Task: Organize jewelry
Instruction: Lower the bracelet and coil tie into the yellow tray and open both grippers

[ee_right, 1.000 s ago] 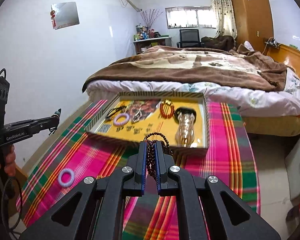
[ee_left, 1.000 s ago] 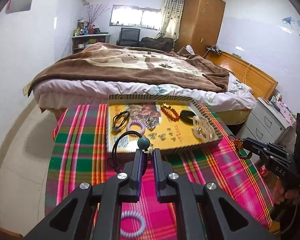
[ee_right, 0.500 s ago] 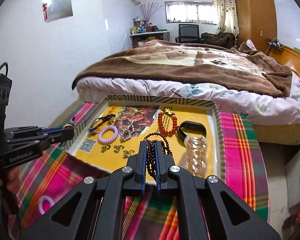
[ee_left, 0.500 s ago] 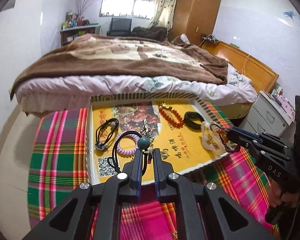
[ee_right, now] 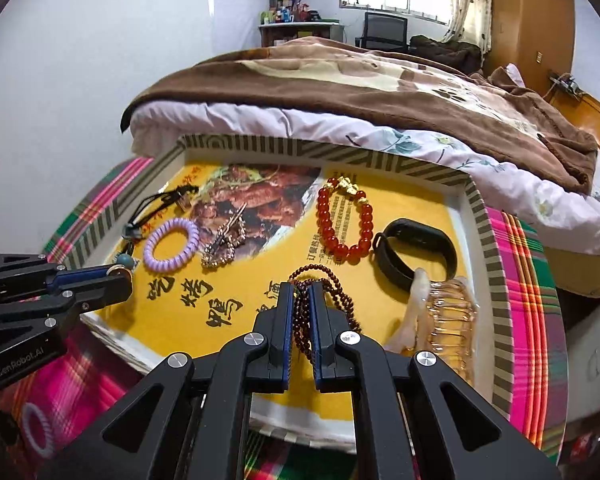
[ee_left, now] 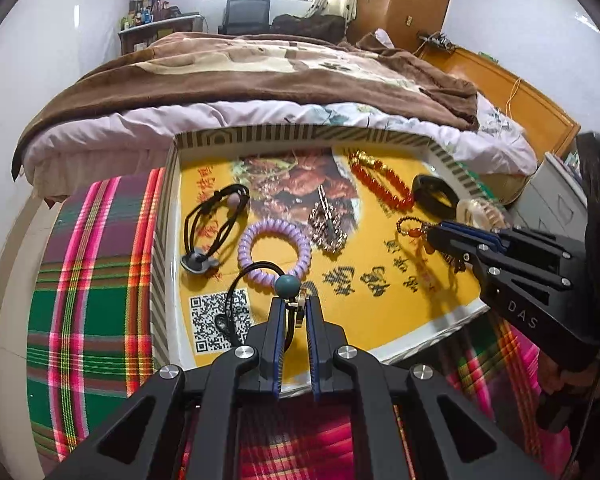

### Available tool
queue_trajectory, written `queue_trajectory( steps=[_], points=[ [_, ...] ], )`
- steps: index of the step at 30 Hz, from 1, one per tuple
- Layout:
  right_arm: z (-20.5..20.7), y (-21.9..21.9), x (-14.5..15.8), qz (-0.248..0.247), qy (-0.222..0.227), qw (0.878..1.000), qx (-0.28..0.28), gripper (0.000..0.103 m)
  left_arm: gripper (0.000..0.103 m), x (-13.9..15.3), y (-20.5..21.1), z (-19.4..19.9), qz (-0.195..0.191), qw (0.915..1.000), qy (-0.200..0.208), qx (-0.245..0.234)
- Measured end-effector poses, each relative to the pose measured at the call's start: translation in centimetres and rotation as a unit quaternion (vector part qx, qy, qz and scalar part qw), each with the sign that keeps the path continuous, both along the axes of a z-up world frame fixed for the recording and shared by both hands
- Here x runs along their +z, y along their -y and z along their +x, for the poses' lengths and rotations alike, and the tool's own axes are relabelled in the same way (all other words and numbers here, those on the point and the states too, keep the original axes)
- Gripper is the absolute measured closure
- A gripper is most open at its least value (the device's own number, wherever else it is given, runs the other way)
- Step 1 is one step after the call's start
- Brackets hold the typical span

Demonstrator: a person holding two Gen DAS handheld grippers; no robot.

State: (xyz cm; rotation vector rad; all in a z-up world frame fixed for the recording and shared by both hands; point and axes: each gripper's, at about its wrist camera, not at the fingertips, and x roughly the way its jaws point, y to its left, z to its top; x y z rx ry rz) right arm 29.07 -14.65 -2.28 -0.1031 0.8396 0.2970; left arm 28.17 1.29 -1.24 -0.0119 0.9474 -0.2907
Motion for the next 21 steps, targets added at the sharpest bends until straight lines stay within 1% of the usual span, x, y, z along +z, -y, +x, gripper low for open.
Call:
queue_trajectory(
  steps=[7,12,15,19,21],
  points=[
    [0.4,-0.6,-0.7,-0.017,-0.009,1.0,0.006,0.095,0.093,-0.9,-0.1,0.5,0.004,0.9998,-0.018,0.006],
    [0.6,-0.9,-0.8,-0.015,-0.011,1.0,0.007,0.095,0.093,-1.2,-0.1,0.8,0.002,0.9997,-0.025,0.005],
    [0.8,-0.9,-1.1,-0.011,-0.02,1.0,0.01,0.095,0.093,-1.2,-0.1,1.1,-0.003,0.9996,-0.027,0.008],
    [0.8,-1.0,-1.2,-0.012,-0.022,1.0,0.015,0.095,0.086,-1.2,0.1,1.1,-0.002,0.9996,-0.027,0.003],
    [0.8,-1.0,-1.2,-0.009,-0.023,1.0,0.015,0.095,0.078,-1.2,0.1,1.1,-0.001,0.9996,-0.027,0.006]
  ],
)
